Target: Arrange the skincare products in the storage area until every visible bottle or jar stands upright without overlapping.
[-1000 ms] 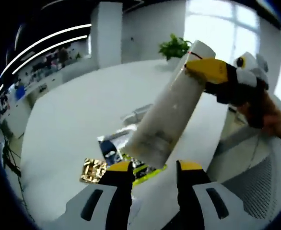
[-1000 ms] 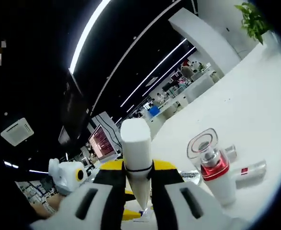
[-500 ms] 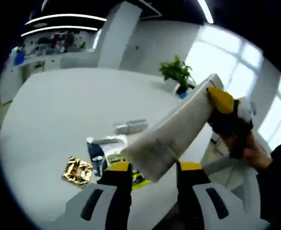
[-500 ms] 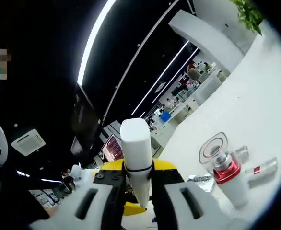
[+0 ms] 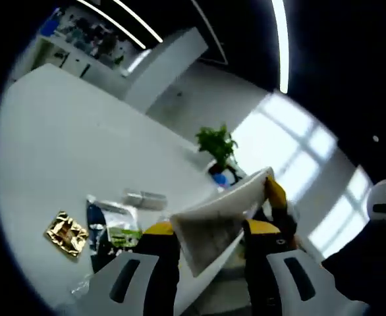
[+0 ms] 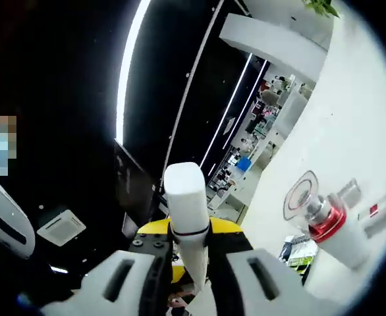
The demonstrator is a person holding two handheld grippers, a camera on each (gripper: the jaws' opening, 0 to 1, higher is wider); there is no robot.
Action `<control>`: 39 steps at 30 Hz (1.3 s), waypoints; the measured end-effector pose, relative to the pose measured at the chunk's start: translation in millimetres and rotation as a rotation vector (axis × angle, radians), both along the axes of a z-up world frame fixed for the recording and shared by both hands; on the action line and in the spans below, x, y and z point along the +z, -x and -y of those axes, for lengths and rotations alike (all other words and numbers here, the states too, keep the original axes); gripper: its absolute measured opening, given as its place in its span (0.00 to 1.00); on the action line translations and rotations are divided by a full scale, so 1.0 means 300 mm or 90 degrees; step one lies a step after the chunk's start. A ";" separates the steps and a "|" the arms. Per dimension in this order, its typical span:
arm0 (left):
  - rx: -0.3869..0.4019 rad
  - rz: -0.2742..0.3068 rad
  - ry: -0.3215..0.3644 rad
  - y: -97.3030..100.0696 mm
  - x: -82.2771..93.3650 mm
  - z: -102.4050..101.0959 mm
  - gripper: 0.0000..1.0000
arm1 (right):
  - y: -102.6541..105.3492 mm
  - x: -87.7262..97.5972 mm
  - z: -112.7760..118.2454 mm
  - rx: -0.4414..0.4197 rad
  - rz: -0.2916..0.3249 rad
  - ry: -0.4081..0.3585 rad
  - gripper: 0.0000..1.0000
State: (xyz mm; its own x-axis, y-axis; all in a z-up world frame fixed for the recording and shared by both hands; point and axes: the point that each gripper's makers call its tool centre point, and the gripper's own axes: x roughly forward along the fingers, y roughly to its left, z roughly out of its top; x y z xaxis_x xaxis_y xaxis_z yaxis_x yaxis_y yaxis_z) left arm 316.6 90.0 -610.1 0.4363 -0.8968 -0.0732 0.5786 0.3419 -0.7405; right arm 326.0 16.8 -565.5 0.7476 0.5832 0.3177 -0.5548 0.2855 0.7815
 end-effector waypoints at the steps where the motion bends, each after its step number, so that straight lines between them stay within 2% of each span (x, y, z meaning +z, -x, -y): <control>1: -0.007 -0.005 0.013 0.004 0.008 0.006 0.32 | 0.000 -0.004 0.001 0.006 -0.012 -0.018 0.18; 2: 0.008 -0.014 0.018 -0.010 0.009 -0.001 0.30 | -0.007 -0.020 0.013 0.000 -0.032 -0.038 0.18; 5: 0.006 -0.019 0.013 -0.013 0.008 0.008 0.26 | -0.012 -0.043 0.028 -0.001 -0.064 -0.072 0.18; 7: 0.009 -0.034 0.006 -0.017 0.000 0.013 0.26 | -0.013 -0.048 0.030 -0.005 -0.068 -0.069 0.18; 12: 0.010 -0.036 -0.034 -0.013 -0.020 0.015 0.28 | -0.014 -0.066 0.024 -0.007 -0.088 -0.056 0.18; 15: 0.014 -0.044 -0.036 -0.011 -0.023 0.008 0.27 | -0.014 -0.075 0.019 -0.004 -0.099 -0.055 0.18; 18: 0.030 -0.050 -0.015 -0.011 -0.008 -0.004 0.22 | -0.015 -0.079 0.015 0.000 -0.106 -0.060 0.18; 19: 0.033 -0.055 0.009 -0.009 0.008 -0.007 0.20 | -0.013 -0.081 0.015 0.002 -0.109 -0.062 0.19; 21: 0.031 -0.060 0.026 -0.002 0.020 -0.012 0.17 | -0.011 -0.079 0.015 0.007 -0.111 -0.077 0.19; 29: 0.026 -0.047 0.018 0.001 0.037 -0.034 0.12 | -0.007 -0.079 0.001 0.022 -0.117 -0.082 0.19; 32: 0.007 -0.038 0.026 0.031 0.069 -0.042 0.09 | -0.002 -0.076 -0.009 0.036 -0.121 -0.102 0.19; 39: 0.016 -0.017 0.006 0.058 0.104 -0.075 0.05 | 0.008 -0.069 -0.047 0.076 -0.123 -0.119 0.21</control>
State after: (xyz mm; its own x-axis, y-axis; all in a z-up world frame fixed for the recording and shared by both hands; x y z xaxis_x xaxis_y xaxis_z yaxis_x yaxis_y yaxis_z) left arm 299.3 112.4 -578.9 0.4561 -0.8867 -0.0760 0.5504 0.3482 -0.7588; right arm 323.6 30.9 -586.3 0.7347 0.6152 0.2861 -0.4112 0.0683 0.9090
